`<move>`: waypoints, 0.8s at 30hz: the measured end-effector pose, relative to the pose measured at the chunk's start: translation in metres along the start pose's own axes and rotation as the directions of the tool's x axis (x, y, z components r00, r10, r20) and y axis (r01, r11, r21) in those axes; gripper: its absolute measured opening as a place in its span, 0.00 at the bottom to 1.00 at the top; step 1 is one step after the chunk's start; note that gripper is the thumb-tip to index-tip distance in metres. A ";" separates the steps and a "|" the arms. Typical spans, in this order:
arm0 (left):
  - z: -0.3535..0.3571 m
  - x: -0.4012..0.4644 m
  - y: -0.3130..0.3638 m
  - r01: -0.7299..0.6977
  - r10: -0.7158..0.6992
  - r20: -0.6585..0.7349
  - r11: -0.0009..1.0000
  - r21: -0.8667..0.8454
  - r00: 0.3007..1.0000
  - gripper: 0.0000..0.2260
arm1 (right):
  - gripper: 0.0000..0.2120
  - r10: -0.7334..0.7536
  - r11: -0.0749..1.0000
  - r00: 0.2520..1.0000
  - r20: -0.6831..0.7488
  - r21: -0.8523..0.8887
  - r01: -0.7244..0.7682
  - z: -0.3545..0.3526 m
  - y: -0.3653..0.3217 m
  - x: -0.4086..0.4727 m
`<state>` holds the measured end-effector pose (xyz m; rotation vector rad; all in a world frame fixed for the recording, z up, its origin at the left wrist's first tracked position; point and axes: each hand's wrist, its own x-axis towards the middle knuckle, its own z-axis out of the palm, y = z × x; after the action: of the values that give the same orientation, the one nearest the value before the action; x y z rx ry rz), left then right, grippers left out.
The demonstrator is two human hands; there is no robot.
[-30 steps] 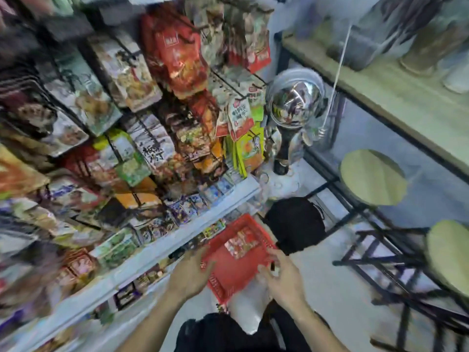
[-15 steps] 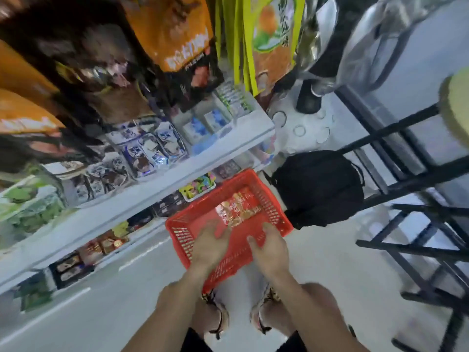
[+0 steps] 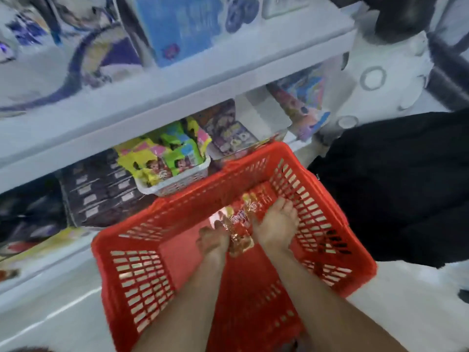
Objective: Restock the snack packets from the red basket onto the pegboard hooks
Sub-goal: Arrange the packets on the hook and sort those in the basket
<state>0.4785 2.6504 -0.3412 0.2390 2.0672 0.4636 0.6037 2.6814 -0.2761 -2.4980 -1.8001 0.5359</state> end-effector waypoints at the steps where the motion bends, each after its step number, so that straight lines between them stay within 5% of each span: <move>1: 0.008 0.008 -0.002 0.018 -0.017 -0.034 0.999 0.031 0.999 0.30 | 0.39 -0.005 0.999 1.000 -0.027 -0.047 0.004 0.009 0.001 0.004; 7: 0.044 0.017 0.003 -0.091 0.089 -0.018 0.988 -0.124 0.996 0.23 | 0.52 -0.071 0.991 0.990 -0.119 -0.125 0.056 0.028 0.003 0.011; 14: 0.050 -0.007 0.017 -0.021 0.117 0.152 0.853 -0.521 0.982 0.19 | 0.46 -0.043 0.992 0.950 0.308 -0.097 0.076 0.030 0.013 0.018; 18: 0.038 -0.015 0.019 0.079 0.086 0.266 0.829 -0.553 0.960 0.17 | 0.40 -0.103 0.990 0.956 0.275 -0.067 0.125 0.040 0.002 0.020; 24: 0.032 -0.020 0.018 0.027 0.125 0.356 0.920 -0.392 0.926 0.14 | 0.29 -0.106 0.991 0.983 0.146 -0.069 0.117 0.044 0.004 0.041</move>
<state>0.5157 2.6671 -0.3328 0.1276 1.5575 0.7872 0.6061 2.7095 -0.3292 -2.4449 -2.0357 0.6667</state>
